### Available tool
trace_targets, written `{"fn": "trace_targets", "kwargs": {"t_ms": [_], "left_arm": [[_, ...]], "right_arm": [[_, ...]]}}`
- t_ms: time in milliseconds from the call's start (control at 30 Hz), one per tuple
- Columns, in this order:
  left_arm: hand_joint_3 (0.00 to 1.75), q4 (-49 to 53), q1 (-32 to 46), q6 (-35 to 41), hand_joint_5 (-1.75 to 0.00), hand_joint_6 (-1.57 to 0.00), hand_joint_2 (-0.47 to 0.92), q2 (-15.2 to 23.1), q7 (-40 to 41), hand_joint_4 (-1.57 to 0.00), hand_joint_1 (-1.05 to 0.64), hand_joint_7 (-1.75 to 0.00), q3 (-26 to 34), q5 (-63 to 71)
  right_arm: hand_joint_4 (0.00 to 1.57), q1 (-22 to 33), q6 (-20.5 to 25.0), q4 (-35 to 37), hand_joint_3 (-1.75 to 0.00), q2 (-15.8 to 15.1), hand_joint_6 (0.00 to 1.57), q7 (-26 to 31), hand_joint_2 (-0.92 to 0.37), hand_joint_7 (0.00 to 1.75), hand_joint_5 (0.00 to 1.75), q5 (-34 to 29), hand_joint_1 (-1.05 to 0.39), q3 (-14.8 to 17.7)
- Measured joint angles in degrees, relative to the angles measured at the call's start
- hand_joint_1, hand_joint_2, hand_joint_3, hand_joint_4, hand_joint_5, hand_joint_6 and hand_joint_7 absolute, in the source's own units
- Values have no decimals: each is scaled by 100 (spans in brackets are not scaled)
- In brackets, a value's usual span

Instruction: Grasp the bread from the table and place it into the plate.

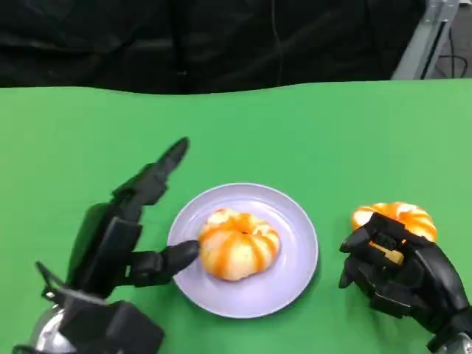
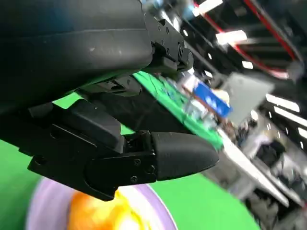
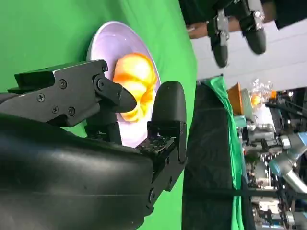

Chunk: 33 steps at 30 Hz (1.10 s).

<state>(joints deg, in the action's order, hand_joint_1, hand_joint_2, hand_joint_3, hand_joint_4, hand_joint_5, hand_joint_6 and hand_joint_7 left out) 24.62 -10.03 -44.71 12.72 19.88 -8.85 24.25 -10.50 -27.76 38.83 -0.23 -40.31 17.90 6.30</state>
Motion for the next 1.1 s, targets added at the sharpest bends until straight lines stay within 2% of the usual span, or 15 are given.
{"fn": "trace_targets", "kwargs": {"t_ms": [367, 700, 1033, 1100], "left_arm": [[55, -11, 118, -159, -2, -28, 92, -74, -64, -48, -90, -1, 201, -120], [46, 95, 261, -538, -2, -32, 92, -110, -555, -55, -85, -1, 331, -866], [45, 107, 262, -608, -2, -32, 92, -192, -728, -55, -84, -1, 436, -902], [40, 110, 274, -629, -2, -33, 92, -205, -777, -58, -80, -1, 451, -966]], "right_arm": [[45, 0, -6, 10, -76, 0, 49, -42, -82, 135, 175, 0, 10, 2], [45, -1, -6, 48, -74, -1, 50, -67, -82, 133, 174, 9, 9, 12], [45, -1, -6, 55, -73, -1, 51, -79, -83, 132, 174, 9, 9, 12], [45, -2, -6, 56, -72, -1, 51, -80, -83, 131, 174, 8, 7, 11]]}}
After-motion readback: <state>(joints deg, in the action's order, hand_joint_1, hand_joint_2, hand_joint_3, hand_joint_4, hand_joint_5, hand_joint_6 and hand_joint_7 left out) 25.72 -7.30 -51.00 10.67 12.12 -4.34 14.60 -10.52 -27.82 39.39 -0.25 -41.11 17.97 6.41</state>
